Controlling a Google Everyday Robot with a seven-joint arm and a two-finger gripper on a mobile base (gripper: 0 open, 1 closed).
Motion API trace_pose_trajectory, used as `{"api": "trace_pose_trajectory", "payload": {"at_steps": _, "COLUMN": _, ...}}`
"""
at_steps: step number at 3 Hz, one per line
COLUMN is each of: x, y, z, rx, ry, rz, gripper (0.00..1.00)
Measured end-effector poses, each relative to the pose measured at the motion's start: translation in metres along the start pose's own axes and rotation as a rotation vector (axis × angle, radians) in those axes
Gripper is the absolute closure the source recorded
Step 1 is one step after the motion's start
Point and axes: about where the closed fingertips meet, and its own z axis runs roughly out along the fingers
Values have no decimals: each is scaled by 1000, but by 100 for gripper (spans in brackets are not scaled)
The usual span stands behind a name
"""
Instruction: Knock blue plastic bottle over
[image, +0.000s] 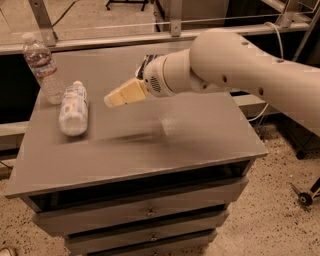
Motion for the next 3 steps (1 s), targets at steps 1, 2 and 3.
{"api": "trace_pose_trajectory", "payload": {"at_steps": 1, "x": 7, "y": -9, "z": -9, "rx": -10, "ry": 8, "rz": -7, "gripper": 0}}
{"api": "trace_pose_trajectory", "payload": {"at_steps": 2, "x": 27, "y": -32, "z": -41, "rx": -83, "ry": -10, "rz": -74, "gripper": 0}}
{"api": "trace_pose_trajectory", "payload": {"at_steps": 3, "x": 30, "y": -47, "z": -67, "rx": -153, "ry": -31, "rz": -170, "gripper": 0}}
